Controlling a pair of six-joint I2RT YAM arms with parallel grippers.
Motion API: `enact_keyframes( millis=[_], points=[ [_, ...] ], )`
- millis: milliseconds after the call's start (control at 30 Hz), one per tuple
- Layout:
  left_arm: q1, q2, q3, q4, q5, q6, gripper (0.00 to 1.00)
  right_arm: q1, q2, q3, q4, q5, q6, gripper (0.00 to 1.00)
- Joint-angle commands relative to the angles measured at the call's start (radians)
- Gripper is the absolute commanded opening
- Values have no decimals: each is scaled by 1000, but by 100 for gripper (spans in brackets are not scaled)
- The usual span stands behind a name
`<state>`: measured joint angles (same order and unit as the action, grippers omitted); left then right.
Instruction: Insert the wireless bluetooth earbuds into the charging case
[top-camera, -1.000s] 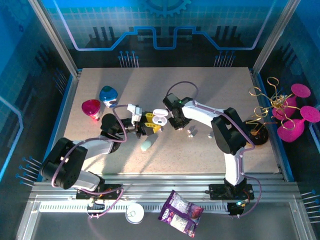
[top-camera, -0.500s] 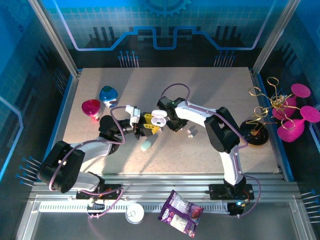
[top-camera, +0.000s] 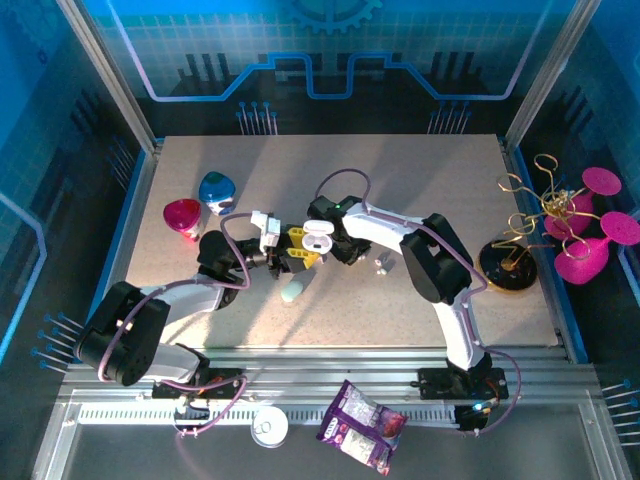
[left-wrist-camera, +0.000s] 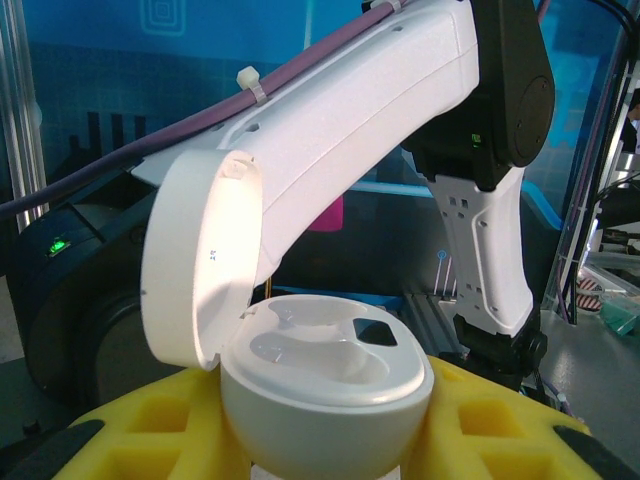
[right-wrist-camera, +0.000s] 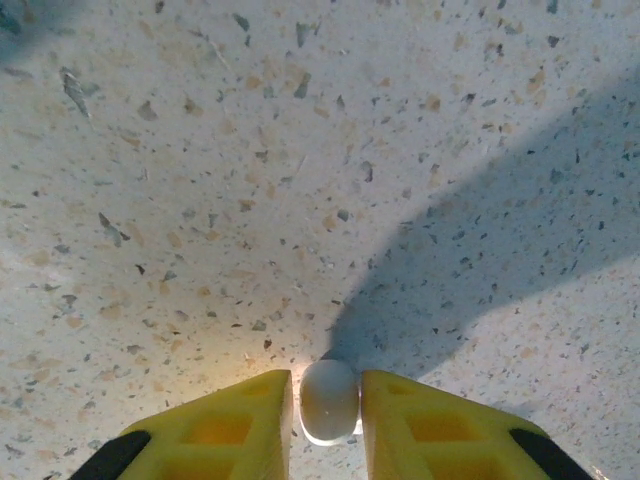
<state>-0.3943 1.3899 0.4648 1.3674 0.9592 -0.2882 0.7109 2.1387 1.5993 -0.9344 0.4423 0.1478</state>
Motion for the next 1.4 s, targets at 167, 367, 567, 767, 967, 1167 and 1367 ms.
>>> enact_keyframes(
  millis=[167,367,567,767,967,1167,1367],
  points=[
    [9,-28,-18,34,19,23,34,15,30,25,-43,27,-14,22],
    [9,-32,-19,33,18,24,34,9,35,23,-35,15,-23,21],
    [12,-34,-21,33,15,23,34,-10,-4,-4,2,-46,-22,17],
    [11,-32,-23,33,9,23,34,-80,-166,-118,126,-253,4,17],
    [12,-37,-21,33,7,17,34,-209,-340,-261,243,-574,55,16],
    [19,-43,-33,33,-16,11,34,-348,-462,-407,376,-978,145,15],
    [30,-39,-46,33,-32,15,34,-434,-511,-524,524,-1248,258,15]
  ],
)
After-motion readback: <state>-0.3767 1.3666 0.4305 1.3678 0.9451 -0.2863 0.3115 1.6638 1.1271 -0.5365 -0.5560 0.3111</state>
